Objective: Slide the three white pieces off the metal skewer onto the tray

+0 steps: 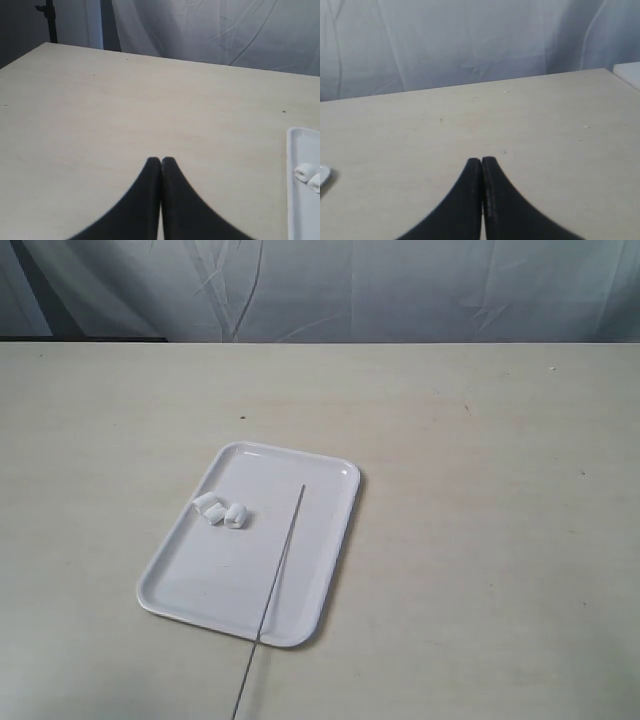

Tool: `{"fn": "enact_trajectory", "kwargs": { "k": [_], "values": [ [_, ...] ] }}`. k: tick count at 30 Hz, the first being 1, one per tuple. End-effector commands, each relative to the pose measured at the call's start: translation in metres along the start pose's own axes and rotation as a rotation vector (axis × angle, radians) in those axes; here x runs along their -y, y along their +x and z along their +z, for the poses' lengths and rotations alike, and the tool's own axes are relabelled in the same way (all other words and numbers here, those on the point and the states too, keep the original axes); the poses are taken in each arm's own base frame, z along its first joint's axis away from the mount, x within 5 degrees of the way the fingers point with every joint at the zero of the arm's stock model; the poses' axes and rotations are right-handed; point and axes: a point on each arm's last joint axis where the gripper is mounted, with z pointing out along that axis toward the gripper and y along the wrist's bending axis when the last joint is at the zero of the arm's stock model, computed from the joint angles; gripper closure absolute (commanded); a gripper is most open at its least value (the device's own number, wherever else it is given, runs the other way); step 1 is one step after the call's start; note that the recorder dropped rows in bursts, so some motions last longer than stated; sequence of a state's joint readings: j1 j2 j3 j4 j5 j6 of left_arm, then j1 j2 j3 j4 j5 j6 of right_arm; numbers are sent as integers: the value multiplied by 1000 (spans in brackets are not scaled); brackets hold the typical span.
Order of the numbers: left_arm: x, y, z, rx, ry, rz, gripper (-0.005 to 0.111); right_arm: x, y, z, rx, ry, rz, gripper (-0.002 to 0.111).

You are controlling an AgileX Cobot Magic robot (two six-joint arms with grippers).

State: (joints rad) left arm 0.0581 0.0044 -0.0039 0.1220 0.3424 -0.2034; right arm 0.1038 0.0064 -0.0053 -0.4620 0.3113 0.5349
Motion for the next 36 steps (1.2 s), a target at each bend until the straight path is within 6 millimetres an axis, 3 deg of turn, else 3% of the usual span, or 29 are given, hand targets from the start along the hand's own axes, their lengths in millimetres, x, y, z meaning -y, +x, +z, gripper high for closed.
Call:
{"fn": "enact_trajectory", "kwargs": {
  "k": [1,16,22,28,36],
  "values": [
    [1,-2,0,35,10,61,107,1,2,0,-2,40,24,109],
    [2,-2,0,34,35,100,107,-2,7,0,-56,9,-136,109],
    [4,-2,0,34,63,107,107,-5,9,-1,-84,-26,-55,109],
    [5,-2,0,33,78,118,107,-7,10,-1,-83,-55,-165,109],
    [5,-2,0,35,80,167,107,-7,10,-1,-86,-58,-162,109]
  ]
}}
